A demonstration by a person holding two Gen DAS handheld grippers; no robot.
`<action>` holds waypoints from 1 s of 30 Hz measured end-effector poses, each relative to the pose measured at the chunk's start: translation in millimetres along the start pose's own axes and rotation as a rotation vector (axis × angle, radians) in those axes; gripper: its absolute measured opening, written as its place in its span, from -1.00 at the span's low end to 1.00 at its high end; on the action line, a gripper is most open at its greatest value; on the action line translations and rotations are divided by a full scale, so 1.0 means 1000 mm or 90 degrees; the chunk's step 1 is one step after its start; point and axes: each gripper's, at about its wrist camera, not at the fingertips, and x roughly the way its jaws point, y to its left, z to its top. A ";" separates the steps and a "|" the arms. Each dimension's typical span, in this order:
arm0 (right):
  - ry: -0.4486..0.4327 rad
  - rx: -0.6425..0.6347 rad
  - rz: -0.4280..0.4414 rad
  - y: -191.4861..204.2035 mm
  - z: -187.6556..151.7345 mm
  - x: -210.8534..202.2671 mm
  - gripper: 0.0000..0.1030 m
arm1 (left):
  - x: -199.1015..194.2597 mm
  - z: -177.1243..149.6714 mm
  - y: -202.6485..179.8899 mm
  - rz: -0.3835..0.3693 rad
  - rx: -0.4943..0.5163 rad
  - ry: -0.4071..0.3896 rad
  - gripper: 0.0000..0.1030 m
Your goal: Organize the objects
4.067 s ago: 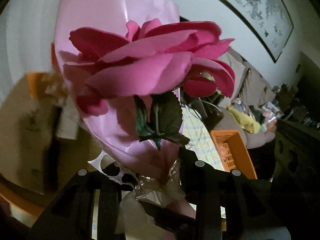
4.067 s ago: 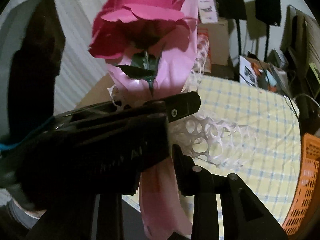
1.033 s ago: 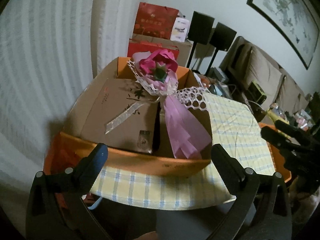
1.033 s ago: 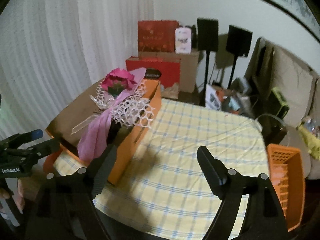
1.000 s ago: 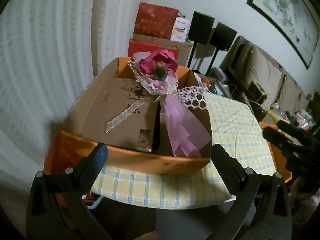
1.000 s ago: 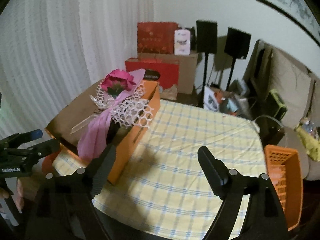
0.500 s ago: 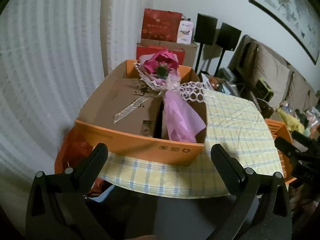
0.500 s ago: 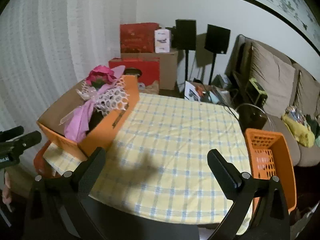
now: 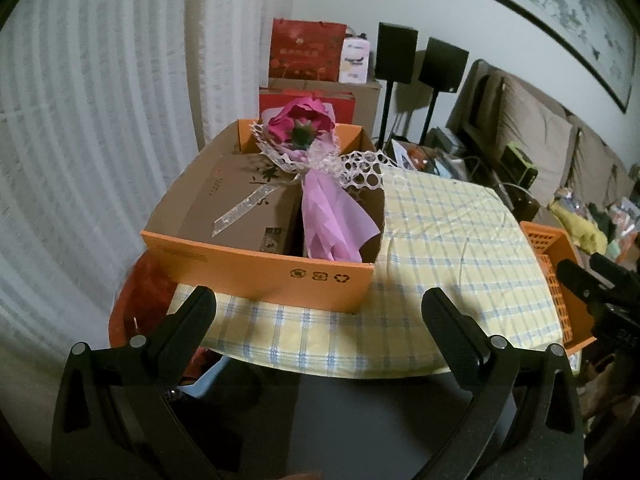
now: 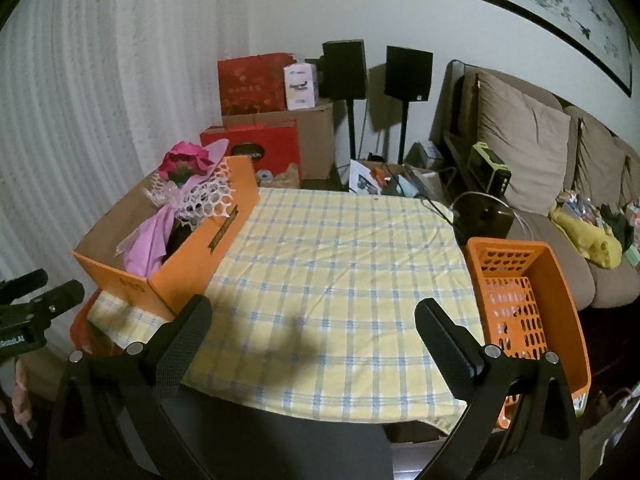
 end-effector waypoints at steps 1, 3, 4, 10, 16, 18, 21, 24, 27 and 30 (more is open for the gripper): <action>0.001 0.000 0.000 0.000 0.000 0.000 0.99 | -0.001 -0.001 0.000 0.000 0.001 0.000 1.00; 0.003 0.000 0.000 0.001 -0.002 -0.001 0.99 | -0.002 -0.001 0.001 0.000 -0.001 0.000 1.00; 0.004 0.000 0.000 0.002 -0.002 -0.001 0.99 | -0.003 -0.001 0.002 0.001 -0.003 -0.001 1.00; 0.001 0.001 -0.001 0.003 -0.004 -0.003 0.99 | -0.009 -0.001 0.006 0.007 -0.004 -0.010 1.00; 0.000 0.002 -0.008 0.004 -0.005 -0.005 0.99 | -0.008 -0.003 0.006 0.008 -0.003 -0.006 1.00; -0.001 0.004 -0.009 0.004 -0.005 -0.006 0.99 | -0.008 -0.003 0.005 0.005 -0.002 -0.007 1.00; 0.000 0.006 -0.011 0.003 -0.005 -0.006 0.99 | -0.010 -0.003 0.002 0.004 -0.002 -0.011 1.00; 0.002 0.011 -0.013 0.002 -0.005 -0.006 0.99 | -0.011 -0.003 0.000 0.001 -0.004 -0.012 1.00; 0.001 0.013 -0.013 0.001 -0.006 -0.007 0.99 | -0.011 -0.003 -0.001 0.004 -0.003 -0.012 1.00; 0.002 0.012 -0.014 0.001 -0.006 -0.007 0.99 | -0.012 -0.003 -0.002 0.003 -0.003 -0.012 1.00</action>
